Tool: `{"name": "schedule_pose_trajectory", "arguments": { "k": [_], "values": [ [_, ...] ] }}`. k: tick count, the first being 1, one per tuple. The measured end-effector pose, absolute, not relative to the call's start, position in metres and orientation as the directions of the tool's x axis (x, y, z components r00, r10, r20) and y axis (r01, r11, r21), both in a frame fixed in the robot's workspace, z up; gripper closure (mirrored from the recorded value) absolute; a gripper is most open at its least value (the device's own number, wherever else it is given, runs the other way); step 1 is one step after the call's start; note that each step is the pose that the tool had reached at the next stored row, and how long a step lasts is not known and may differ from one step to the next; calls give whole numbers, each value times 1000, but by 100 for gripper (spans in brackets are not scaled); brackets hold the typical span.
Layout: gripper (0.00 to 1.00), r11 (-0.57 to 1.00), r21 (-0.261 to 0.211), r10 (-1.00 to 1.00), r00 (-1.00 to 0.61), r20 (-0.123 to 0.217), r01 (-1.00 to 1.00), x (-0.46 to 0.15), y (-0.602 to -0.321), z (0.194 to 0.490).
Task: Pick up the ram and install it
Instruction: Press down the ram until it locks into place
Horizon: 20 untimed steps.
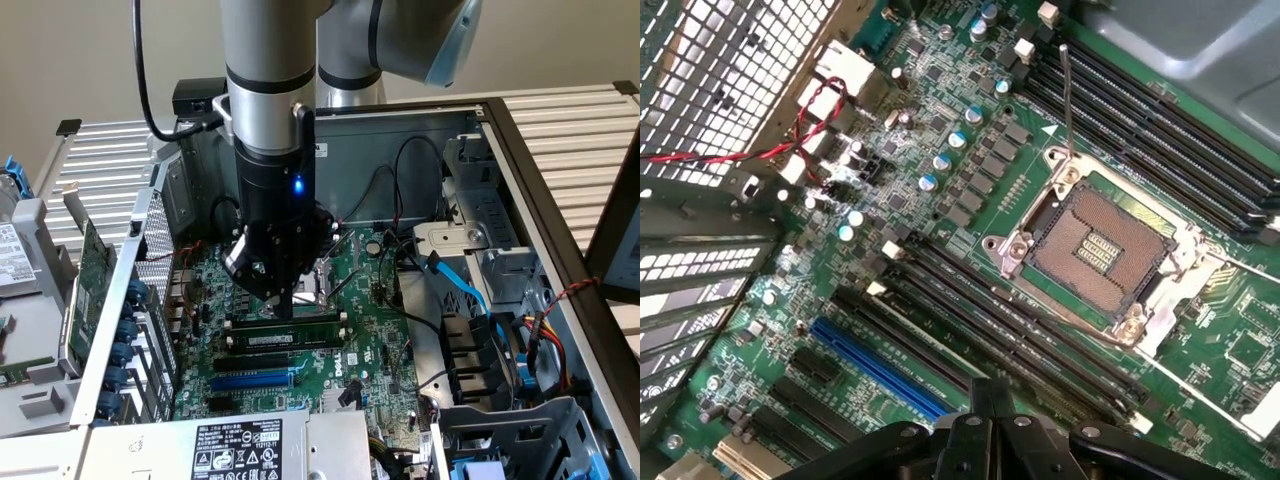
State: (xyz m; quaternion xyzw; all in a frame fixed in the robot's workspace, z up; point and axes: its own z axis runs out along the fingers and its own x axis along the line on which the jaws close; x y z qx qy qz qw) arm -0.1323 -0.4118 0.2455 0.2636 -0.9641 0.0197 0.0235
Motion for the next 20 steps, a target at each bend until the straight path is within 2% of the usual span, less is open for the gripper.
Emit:
{"name": "schedule_pose_trajectory", "arguments": {
  "k": [20],
  "values": [
    [89,956,-51,-286,-956,61,-289,-132,-412,244]
  ]
}}
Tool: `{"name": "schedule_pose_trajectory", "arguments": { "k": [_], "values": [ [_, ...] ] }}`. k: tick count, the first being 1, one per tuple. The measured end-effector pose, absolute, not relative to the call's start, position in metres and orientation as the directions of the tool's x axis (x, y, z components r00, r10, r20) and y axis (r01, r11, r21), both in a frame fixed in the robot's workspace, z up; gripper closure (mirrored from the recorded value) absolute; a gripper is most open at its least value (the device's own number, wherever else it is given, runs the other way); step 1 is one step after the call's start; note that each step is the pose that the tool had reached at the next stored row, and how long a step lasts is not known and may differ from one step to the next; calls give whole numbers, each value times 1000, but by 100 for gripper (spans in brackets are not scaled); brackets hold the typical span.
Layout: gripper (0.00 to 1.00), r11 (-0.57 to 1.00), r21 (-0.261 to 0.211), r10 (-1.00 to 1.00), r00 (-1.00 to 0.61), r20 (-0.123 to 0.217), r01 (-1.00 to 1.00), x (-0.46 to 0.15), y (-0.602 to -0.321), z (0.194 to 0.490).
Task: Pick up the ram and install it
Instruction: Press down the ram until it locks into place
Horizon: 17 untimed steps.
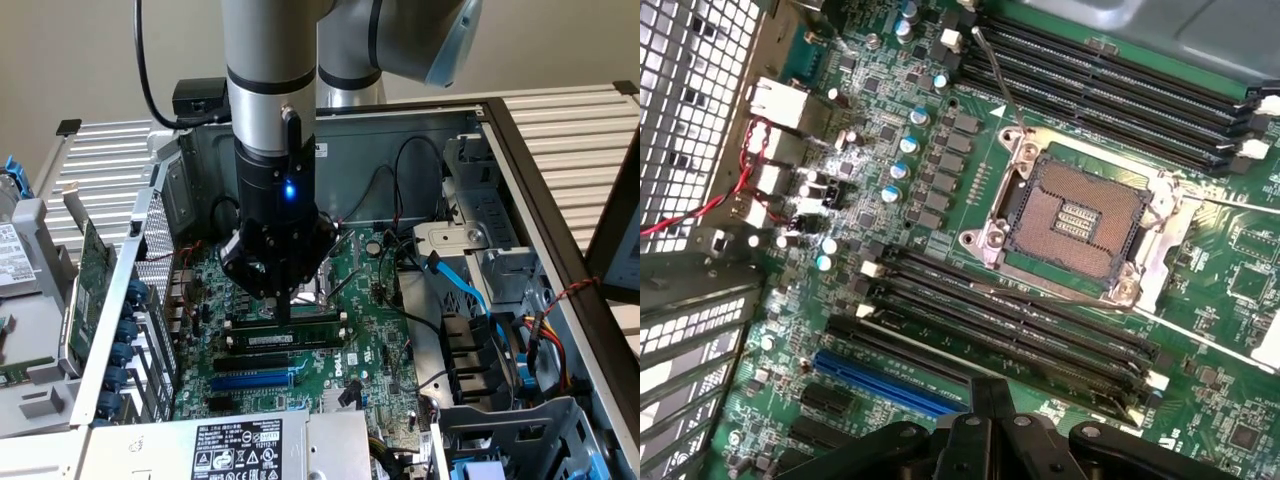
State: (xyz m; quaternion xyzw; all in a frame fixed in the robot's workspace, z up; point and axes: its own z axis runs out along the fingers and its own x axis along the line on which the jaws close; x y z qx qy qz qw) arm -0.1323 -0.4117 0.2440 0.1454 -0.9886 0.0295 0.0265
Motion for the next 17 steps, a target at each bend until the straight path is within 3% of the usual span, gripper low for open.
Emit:
{"name": "schedule_pose_trajectory", "arguments": {
  "k": [5,9,17],
  "values": [
    [89,971,-58,-228,-972,55,-231,-132,-412,244],
    [89,989,-95,-114,-993,7,-114,-132,-412,244],
    [89,995,-99,-34,-999,-21,-32,-132,-412,244]
  ]
}}
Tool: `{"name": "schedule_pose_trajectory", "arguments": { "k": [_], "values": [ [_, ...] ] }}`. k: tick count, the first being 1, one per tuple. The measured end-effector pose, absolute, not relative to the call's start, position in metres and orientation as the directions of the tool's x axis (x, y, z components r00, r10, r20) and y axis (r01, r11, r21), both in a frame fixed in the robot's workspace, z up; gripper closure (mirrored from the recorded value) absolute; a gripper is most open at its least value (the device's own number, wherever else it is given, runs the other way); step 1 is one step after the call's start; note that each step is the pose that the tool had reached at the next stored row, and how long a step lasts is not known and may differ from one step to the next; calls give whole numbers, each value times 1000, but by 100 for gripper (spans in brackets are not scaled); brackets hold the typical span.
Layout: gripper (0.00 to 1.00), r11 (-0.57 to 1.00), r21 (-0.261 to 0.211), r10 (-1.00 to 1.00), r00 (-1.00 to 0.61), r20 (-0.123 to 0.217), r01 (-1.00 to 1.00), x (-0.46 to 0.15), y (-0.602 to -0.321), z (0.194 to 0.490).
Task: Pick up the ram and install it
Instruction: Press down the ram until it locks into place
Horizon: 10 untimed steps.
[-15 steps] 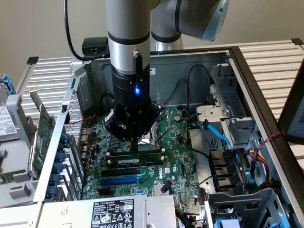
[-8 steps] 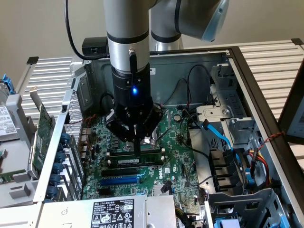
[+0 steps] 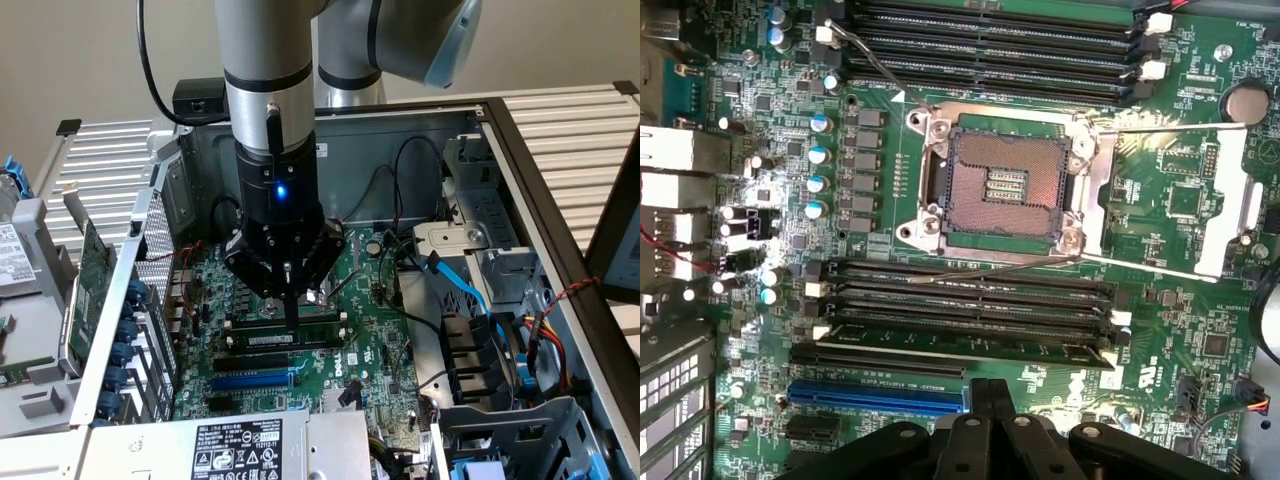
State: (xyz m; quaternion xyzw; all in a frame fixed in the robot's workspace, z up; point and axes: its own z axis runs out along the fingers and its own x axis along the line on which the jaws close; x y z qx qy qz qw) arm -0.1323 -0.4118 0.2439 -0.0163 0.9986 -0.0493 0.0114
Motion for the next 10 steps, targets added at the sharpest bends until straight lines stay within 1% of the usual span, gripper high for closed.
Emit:
{"name": "schedule_pose_trajectory", "arguments": {
  "k": [4,10],
  "values": [
    [89,995,-99,13,-1000,-26,16,-132,-412,244],
    [89,995,-99,15,-1000,-26,17,-132,-412,244]
  ]
}}
